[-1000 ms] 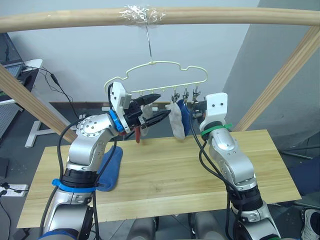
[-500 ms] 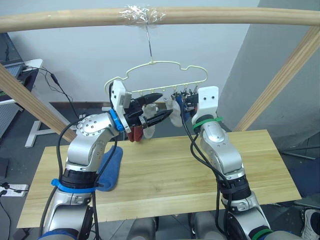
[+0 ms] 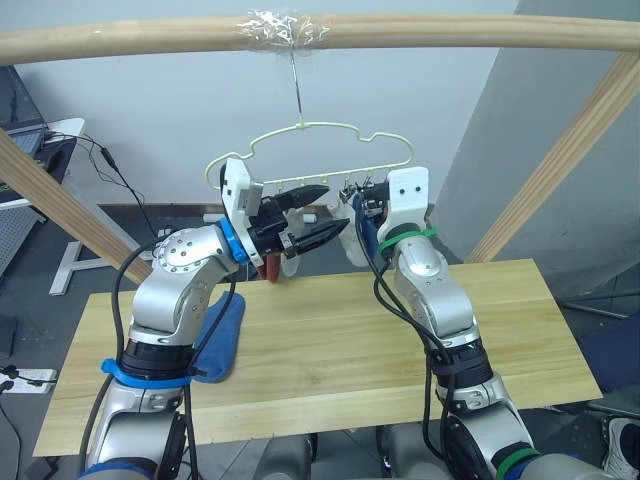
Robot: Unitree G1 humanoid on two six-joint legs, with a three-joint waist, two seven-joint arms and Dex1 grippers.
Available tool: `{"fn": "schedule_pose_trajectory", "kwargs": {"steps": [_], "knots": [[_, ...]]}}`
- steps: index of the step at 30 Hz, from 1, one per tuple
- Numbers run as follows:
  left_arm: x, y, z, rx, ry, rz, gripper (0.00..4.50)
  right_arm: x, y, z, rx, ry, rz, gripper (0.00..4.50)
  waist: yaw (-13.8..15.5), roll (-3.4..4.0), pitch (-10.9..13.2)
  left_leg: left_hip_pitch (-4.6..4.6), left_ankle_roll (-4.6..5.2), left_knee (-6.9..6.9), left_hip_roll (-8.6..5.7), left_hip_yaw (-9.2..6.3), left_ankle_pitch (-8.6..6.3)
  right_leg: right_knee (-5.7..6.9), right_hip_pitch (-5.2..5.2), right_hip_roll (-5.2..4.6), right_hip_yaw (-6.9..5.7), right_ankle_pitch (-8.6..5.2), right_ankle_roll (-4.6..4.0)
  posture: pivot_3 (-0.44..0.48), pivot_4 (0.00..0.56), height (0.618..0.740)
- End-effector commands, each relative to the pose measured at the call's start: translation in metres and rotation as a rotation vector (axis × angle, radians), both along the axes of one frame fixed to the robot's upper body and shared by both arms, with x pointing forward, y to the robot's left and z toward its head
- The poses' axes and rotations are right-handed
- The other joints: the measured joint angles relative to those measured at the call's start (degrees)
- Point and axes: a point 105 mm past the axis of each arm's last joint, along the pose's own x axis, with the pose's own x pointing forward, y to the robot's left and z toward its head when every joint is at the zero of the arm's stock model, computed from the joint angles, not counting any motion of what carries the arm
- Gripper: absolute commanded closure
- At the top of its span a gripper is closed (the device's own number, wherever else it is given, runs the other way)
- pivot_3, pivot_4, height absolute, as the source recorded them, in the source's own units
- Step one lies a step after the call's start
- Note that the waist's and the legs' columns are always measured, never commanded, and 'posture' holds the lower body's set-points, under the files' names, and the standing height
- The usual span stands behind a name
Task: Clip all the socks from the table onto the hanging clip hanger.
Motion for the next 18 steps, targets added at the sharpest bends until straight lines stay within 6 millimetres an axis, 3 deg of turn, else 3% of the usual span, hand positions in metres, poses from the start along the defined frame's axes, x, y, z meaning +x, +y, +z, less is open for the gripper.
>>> {"fn": "schedule_pose_trajectory", "kwargs": {"steps": [1, 14, 18], "knots": [[-0.0061, 0.0012, 0.012, -0.024, -0.045, -0.009, 1.16, -0.0009, 0.0006, 0.016, 0.021, -0.065, -0.001, 2.83, 0.0, 0.0, 0.0, 0.0, 0.0, 0.0, 0.0, 0.0, 0.0, 0.0, 0.0, 0.0, 0.0, 0.0, 0.0, 0.07, 0.218, 0.74], [-0.0085, -0.001, 0.0134, -0.033, -0.049, -0.026, 1.16, 0.0006, 0.0025, 0.0155, 0.021, -0.069, 0.005, 2.83, 0.0, 0.0, 0.0, 0.0, 0.0, 0.0, 0.0, 0.0, 0.0, 0.01, 0.0, 0.0, 0.0, 0.0, 0.0, 0.071, 0.218, 0.74], [-0.0114, -0.0031, 0.0133, -0.04, -0.042, -0.046, 1.16, 0.0007, 0.0004, 0.0143, 0.024, -0.066, 0.007, 3.98, 0.0, 0.0, 0.0, 0.0, 0.0, 0.0, 0.0, 0.0, 0.0, 0.0, 0.0, 0.0, 0.0, 0.0, 0.0, 0.073, 0.218, 0.74]]}}
